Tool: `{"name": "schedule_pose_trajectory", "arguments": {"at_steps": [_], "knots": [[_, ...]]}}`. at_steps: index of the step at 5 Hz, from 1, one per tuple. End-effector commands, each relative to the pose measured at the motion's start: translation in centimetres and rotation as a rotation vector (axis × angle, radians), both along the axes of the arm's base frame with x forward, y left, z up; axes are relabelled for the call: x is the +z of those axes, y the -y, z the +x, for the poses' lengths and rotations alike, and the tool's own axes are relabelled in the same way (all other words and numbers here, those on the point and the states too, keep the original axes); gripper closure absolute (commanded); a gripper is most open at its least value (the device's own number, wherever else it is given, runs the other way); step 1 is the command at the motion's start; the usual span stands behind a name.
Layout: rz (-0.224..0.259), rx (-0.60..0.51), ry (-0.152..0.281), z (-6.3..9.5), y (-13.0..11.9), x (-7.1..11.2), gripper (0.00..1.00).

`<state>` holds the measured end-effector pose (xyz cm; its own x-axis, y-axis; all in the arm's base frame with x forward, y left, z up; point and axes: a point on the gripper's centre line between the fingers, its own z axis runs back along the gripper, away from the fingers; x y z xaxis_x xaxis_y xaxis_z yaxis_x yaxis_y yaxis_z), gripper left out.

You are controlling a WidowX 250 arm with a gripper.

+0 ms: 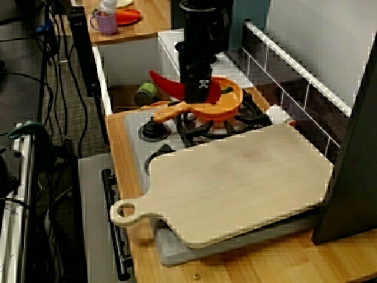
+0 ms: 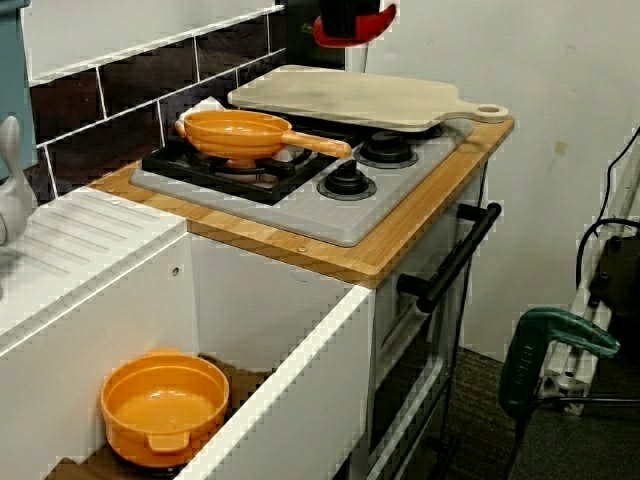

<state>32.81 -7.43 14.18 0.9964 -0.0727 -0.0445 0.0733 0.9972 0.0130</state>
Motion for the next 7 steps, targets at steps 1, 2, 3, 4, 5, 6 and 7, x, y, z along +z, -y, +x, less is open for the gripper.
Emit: {"name": "schedule_pose_trajectory", "arguments": {"at_steps": [1, 2, 3, 4, 5, 6, 7], "knots": [[-0.045, -0.003, 0.068, -1.1, 2.6, 2.8, 1.00], [-0.032, -0.019, 0.085, -2.5, 4.1, 2.4, 1.00], [-0.013, -0.029, 0.087, -4.1, 5.4, 0.9, 1.00], [-0.006, -0.026, 0.102, -5.4, 6.2, -0.1, 1.00], [-0.008, -0.003, 0.092, -5.2, 7.0, -0.9, 1.00], [0.009, 0.016, 0.096, -3.8, 7.7, -2.0, 1.00], [0.020, 0.030, 0.101, -2.7, 8.1, -2.8, 1.00]]}}
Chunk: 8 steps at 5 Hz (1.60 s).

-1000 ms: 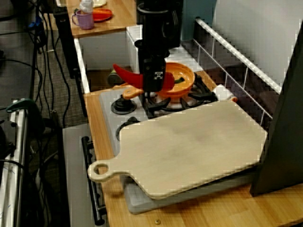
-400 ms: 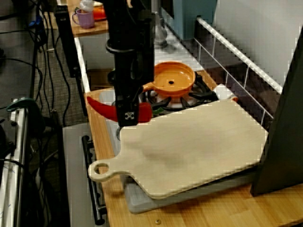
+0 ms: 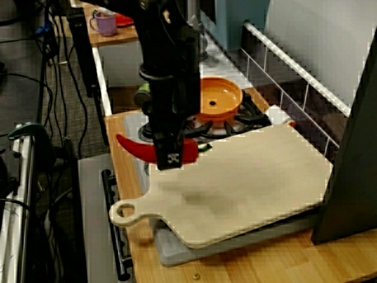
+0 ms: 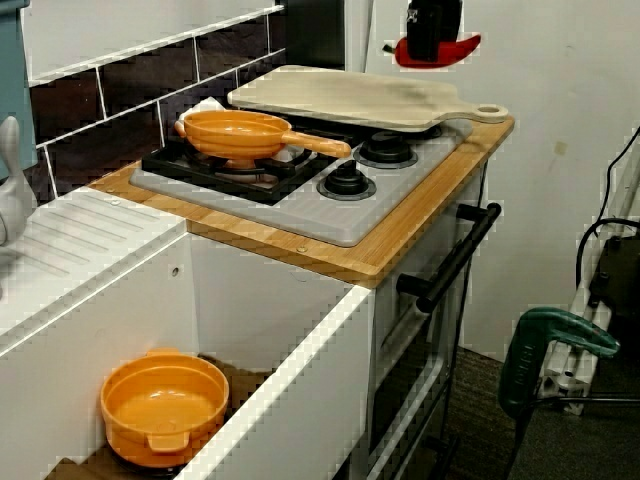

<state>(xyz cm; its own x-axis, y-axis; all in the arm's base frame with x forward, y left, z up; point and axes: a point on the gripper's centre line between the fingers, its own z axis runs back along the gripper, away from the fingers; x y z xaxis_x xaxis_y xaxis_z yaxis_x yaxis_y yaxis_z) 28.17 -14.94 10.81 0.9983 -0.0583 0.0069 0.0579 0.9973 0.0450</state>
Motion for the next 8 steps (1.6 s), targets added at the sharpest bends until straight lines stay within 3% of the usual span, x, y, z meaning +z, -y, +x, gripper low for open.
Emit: {"name": "schedule_pose_trajectory", "arguments": {"at_steps": [1, 2, 7, 8], "knots": [[-0.013, 0.030, 0.064, 3.0, 0.8, 0.1, 1.00], [-0.014, 0.044, 0.069, 3.9, 0.6, 0.6, 1.00], [-0.007, 0.048, 0.048, 4.5, -0.5, 0.4, 1.00], [0.001, 0.046, 0.044, 4.7, -0.4, 0.2, 0.75]]}}
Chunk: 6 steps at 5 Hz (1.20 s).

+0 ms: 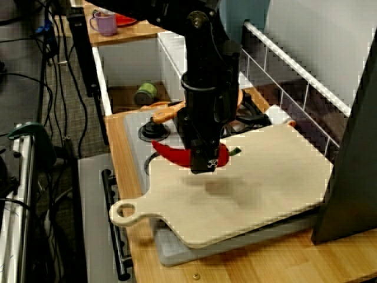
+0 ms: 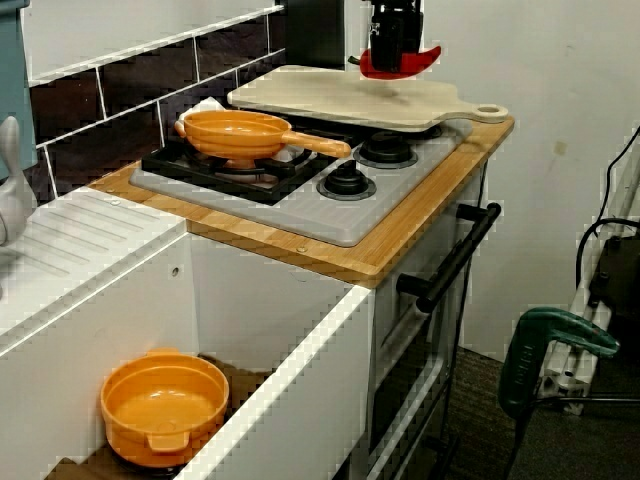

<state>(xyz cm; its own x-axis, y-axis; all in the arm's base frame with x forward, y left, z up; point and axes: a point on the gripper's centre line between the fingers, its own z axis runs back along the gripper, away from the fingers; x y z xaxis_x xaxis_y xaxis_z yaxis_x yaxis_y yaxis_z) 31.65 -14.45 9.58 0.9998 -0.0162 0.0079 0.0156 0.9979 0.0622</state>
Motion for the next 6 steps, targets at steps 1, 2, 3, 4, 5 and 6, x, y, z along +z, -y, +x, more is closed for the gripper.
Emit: {"name": "schedule_pose_trajectory", "arguments": {"at_steps": [1, 2, 3, 4, 5, 6], "knots": [[-0.020, 0.011, 0.040, 1.65, -0.14, 1.66, 0.75], [-0.018, 0.012, 0.034, 1.70, -0.29, 1.76, 0.70], [-0.006, 0.005, 0.030, 1.42, -0.19, 1.47, 0.42], [-0.011, -0.001, 0.027, 1.24, -0.22, 1.61, 0.00], [-0.012, -0.001, 0.026, 1.12, -0.29, 1.90, 0.00], [-0.023, 0.008, 0.020, 0.99, -0.76, 2.19, 0.00]]}}
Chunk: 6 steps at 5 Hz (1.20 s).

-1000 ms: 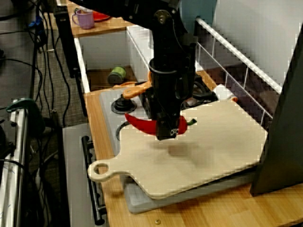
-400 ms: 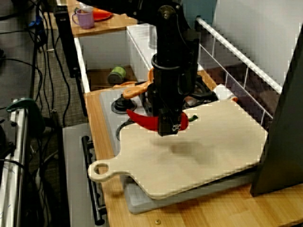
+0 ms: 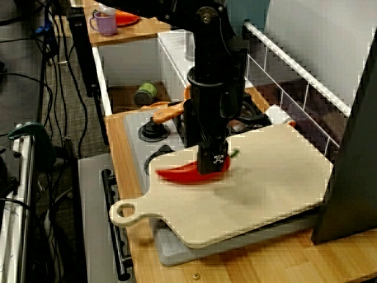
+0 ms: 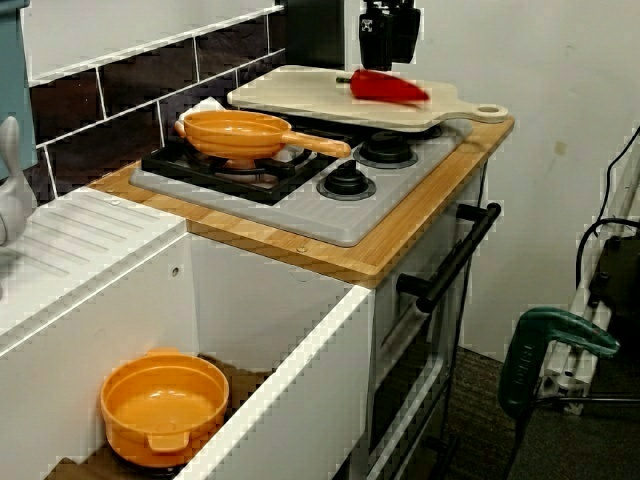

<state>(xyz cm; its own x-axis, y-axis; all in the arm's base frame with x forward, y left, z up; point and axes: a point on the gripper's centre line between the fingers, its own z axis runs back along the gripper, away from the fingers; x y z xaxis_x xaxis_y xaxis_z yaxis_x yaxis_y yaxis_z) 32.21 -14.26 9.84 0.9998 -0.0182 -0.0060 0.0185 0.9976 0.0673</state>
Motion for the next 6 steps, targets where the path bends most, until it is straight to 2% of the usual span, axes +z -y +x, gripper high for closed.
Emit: {"name": "schedule_pose_trajectory", "arguments": {"at_steps": [1, 3, 4, 5, 6], "knots": [[-0.053, 0.017, 0.015, 0.4, -1.3, 2.6, 0.00], [-0.081, 0.019, 0.025, -0.3, -3.0, 5.8, 0.00], [-0.081, 0.042, 0.074, -0.3, -4.6, 7.3, 0.00], [-0.052, 0.038, 0.093, 0.7, -5.7, 7.8, 0.00], [-0.002, 0.056, 0.113, 1.9, -7.4, 8.0, 0.00]]}}
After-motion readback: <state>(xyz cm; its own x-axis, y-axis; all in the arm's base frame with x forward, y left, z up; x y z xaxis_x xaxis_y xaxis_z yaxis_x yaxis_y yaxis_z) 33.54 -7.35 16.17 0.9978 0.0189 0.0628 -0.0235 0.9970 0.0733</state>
